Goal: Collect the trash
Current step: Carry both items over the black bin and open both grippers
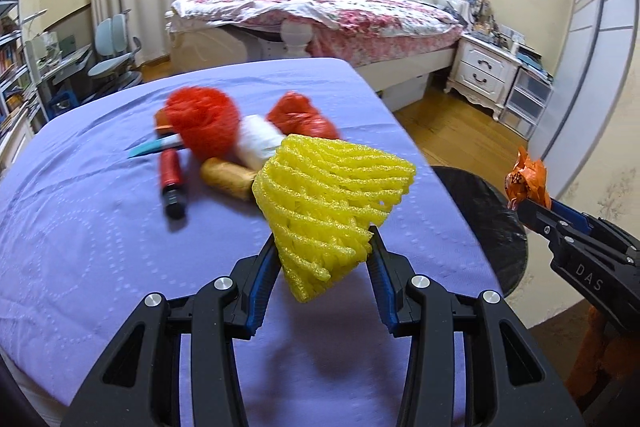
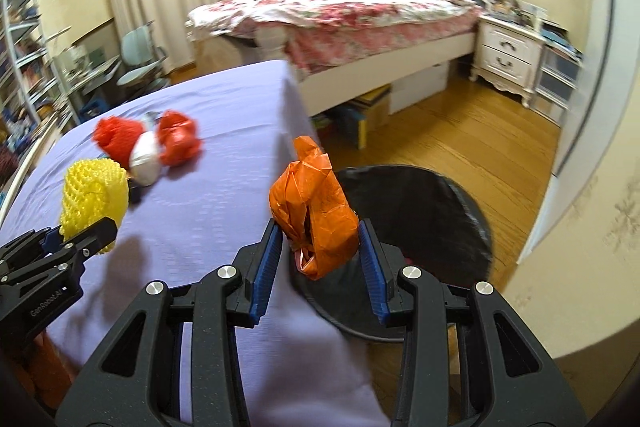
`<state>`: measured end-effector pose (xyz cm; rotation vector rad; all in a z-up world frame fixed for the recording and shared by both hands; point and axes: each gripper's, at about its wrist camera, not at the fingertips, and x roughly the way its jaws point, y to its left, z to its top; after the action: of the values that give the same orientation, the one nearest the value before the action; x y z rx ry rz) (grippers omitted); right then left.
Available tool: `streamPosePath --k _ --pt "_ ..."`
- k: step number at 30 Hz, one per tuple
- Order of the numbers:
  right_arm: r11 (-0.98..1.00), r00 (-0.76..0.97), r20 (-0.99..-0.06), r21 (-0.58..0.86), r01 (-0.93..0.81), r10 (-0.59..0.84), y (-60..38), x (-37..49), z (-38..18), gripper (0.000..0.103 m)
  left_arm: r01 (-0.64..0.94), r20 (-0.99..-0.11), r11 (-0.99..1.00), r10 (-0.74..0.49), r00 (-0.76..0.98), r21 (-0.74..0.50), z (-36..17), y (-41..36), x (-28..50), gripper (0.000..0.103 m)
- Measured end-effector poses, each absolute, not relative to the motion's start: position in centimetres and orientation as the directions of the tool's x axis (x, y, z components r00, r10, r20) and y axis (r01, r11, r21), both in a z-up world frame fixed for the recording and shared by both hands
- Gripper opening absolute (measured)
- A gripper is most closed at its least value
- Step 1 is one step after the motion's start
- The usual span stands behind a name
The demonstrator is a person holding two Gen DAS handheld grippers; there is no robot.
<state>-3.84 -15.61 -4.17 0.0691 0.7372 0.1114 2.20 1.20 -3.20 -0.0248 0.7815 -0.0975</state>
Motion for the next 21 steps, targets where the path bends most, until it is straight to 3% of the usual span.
streamPosePath --k 21 --pt "0.994 0.729 -0.683 0.104 0.045 0.039 -22.2 -1.7 -6.2 0.038 0.262 -0.717 0.965 -0.185 0.672 -0.004 -4.3 -9.4 7.3 0.044"
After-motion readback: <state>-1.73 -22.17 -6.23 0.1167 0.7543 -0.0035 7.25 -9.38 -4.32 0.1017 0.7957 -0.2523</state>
